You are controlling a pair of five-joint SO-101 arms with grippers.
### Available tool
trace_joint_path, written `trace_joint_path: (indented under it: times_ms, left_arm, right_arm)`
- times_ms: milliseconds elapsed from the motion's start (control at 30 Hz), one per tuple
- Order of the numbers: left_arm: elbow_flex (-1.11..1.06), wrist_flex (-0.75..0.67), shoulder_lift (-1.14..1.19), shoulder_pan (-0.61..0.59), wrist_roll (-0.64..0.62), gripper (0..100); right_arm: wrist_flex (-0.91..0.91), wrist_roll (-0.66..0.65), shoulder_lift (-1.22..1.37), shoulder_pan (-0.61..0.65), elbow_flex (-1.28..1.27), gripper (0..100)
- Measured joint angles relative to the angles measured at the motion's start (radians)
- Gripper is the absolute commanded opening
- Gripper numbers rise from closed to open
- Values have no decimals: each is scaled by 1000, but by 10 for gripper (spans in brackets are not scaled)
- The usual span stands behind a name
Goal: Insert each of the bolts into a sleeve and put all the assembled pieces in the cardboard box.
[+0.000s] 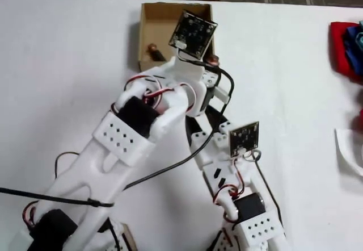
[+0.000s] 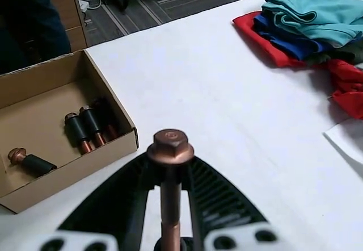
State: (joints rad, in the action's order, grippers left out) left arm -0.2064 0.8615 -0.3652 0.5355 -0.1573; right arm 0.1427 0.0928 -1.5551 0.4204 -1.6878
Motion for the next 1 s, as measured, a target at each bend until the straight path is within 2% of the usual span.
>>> trace_joint_path:
  times_ms: [133,367,600,1000]
  left_arm:
    - [-35,9,-14,3,-6,26]
    - [-141,11,-63,6,-8,28]
    - [-152,6,-100,5,-5,152]
    - [-150,28,-227,-54,-3,153]
  right_arm:
    - [0,5,0,-28,0,21]
    - [0,115,-8,-28,0,21]
    - [-2,121,-9,-29,0,21]
    - [-2,123,-8,-41,0,21]
